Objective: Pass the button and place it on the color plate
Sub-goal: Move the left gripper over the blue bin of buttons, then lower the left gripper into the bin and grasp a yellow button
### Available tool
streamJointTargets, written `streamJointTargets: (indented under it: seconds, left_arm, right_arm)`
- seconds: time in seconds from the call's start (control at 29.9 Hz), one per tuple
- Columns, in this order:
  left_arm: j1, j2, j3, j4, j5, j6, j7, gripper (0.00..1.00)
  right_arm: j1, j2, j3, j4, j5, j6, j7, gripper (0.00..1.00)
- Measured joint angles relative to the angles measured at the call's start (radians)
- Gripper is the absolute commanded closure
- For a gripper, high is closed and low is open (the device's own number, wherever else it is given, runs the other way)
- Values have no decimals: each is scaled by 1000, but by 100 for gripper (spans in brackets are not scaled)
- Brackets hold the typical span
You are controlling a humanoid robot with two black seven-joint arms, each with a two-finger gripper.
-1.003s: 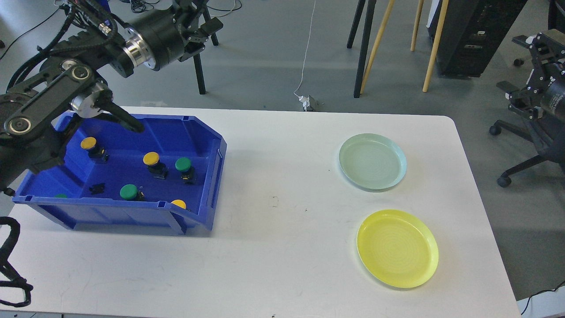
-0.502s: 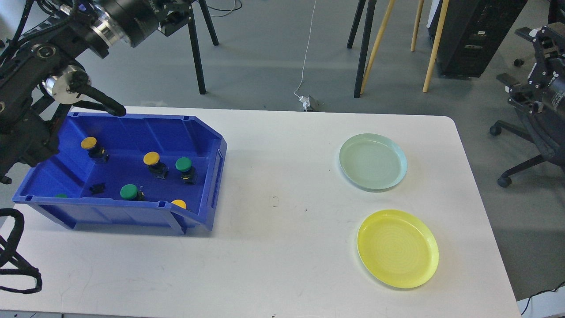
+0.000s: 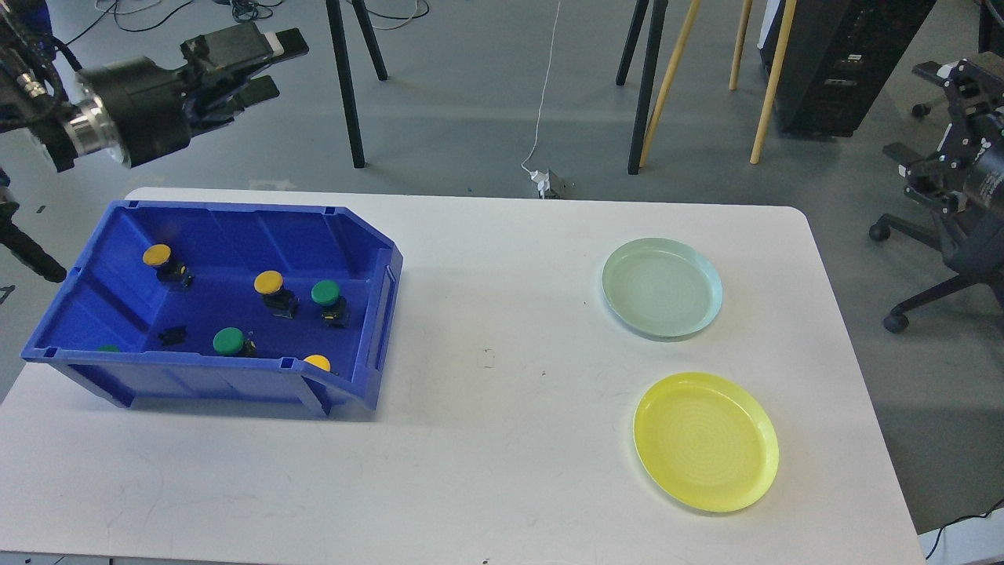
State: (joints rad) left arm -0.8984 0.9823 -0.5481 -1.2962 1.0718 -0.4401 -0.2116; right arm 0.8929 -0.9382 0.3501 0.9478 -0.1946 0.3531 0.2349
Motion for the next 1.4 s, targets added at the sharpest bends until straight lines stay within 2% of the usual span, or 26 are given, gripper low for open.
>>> streamJointTargets:
  seconds: [0.2,0.37,0.5,0.67,0.9,1.17,1.4]
  left_arm:
    - [7,33,63,-3,289,11,-10,0]
    - [33,-20,101,30,408,76,-3,0]
    - [38,-74,149,66,472,118,0,0]
    - [40,-125,211,146,597,151,-2,0]
    - [64,-176,296,269,691,202,-8,0]
    - [90,-263,312,435,716,228,-14,0]
    - [91,-299,328,456,708,224,-18,0]
  right_arm:
    - [-13,-26,0,4,-83,69,2,1]
    - [-69,-36,0,-2,-147,127,17,1]
    - [-121,-37,2,-4,-167,135,42,1]
    - [-162,-40,5,-5,-169,135,47,1]
    - [-171,-61,8,-5,-169,135,48,1]
    - [-172,-62,6,-3,-169,135,49,1]
    - [-176,-63,5,-4,-169,135,49,1]
